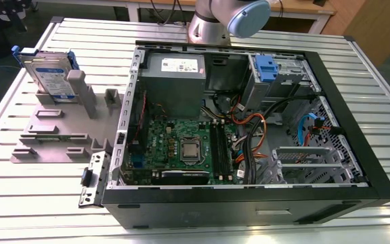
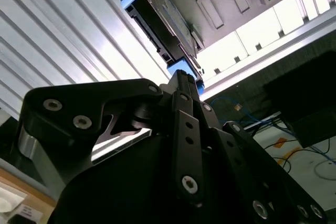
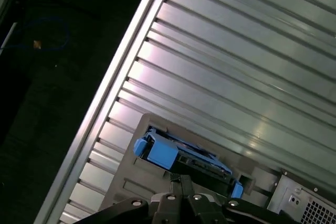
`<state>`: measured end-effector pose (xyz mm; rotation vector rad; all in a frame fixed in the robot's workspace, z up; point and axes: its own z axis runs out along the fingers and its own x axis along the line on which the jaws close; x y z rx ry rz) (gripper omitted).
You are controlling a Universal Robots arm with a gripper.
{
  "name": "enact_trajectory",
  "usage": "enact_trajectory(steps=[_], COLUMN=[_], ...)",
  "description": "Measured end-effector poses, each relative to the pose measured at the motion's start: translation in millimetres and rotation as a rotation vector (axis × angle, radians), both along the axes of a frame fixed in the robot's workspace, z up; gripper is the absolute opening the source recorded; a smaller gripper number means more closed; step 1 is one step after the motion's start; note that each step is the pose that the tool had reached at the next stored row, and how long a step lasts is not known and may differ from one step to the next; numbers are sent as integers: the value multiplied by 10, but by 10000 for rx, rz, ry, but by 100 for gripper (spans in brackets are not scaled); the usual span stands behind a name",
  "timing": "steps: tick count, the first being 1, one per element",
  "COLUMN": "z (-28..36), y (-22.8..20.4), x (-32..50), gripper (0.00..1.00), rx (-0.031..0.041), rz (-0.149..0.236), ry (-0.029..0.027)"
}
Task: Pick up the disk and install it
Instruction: 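Pick up the disk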
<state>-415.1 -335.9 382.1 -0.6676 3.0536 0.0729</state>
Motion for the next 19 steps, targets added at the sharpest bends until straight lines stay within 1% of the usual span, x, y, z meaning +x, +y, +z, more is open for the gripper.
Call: enact_trajectory(steps=[4, 8, 14, 19], z=[0, 1, 0, 0], y=[0, 0, 0, 0], x=[-1, -3, -5, -5], gripper=[11, 11, 11, 11], rx=[0, 0, 0, 1], rz=[530, 879, 1010, 1037], ry=[0, 1, 0, 1])
